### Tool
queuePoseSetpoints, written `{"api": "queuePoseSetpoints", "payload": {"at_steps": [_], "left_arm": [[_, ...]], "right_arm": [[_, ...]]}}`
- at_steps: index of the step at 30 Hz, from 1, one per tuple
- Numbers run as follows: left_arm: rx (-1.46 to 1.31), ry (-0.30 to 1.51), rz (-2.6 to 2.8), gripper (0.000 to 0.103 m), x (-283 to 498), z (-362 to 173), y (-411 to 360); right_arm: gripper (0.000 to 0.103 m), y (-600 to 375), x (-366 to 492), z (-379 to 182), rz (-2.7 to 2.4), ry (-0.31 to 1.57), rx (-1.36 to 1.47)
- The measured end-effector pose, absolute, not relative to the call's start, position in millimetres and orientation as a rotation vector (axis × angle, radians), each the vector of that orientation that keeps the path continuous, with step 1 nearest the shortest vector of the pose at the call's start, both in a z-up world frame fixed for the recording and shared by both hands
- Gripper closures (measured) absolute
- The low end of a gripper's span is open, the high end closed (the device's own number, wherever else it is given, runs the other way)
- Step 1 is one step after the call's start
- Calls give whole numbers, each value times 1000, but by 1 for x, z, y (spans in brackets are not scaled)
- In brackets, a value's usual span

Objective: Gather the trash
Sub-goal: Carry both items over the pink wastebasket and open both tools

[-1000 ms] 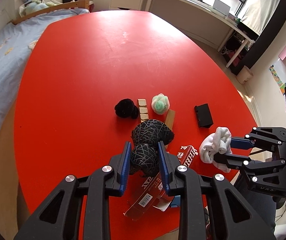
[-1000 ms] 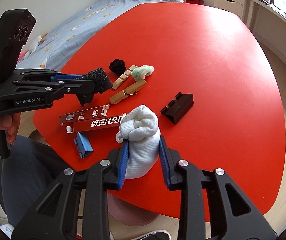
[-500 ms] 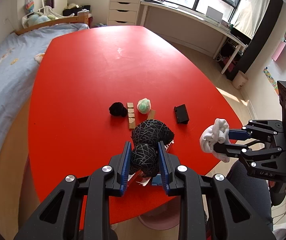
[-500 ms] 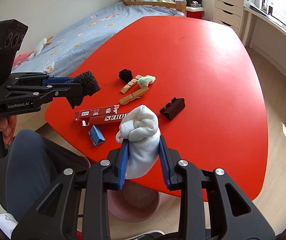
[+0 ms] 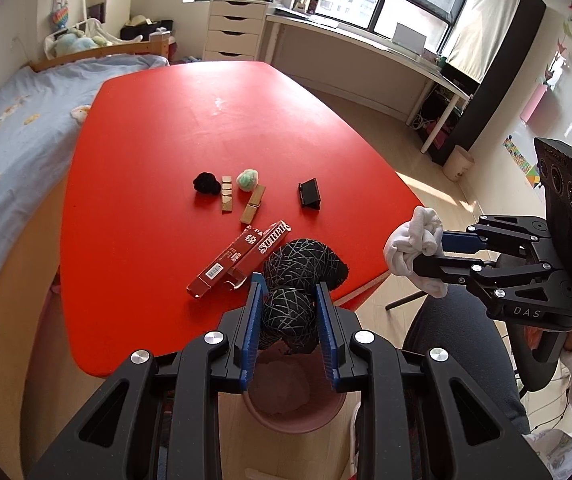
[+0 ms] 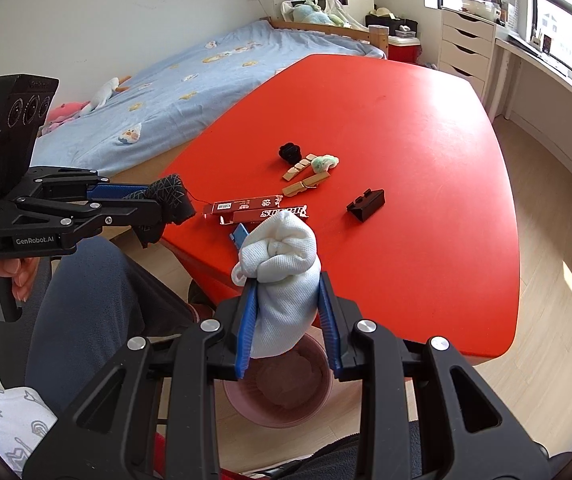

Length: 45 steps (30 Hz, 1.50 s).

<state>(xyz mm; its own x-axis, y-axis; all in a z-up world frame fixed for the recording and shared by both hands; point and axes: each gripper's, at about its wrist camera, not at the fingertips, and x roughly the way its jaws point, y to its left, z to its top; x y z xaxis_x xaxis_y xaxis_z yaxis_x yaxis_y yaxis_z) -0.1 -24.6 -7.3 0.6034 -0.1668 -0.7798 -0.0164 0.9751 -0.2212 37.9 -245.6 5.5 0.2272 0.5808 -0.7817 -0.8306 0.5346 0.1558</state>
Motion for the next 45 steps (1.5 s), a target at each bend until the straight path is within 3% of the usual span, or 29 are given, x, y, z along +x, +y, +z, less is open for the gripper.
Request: {"api": "queuePoseSetpoints", "payload": {"at_steps": [22,24,25,26,27,28,29,33,45], "left_arm": [[-245,1020,-136,76,-41,-49,-57],[-245,1020,-142,72,-40,-50,-57],[-247,1022,-141,69,-39,-50,-56],[-248,1021,-137,52,-39,-51,-54],[-252,1013,-131,25,-40,-50,-53],[-258,997,-123,17,-41,-49,-52],[-261,989,-117,13,-42,-48,-51],[-269,994,-80,8,-41,-49,-46],[-282,988,-42,8,-42,-47,-37]], "right_arm": [[71,-271,-6,-27,1032,1000,-333],[66,-271,-5,-27,1033,1006,-332],[54,-272,-5,-27,1034,1008,-329],[34,-273,-4,-28,1029,1007,-329],[24,-274,-4,-27,1019,1002,-327],[12,-275,-3,-27,1009,996,-326],[10,-275,-3,-27,997,996,-329],[6,-276,2,-31,957,1015,-343],[5,-276,6,-36,943,1031,-330]]}}
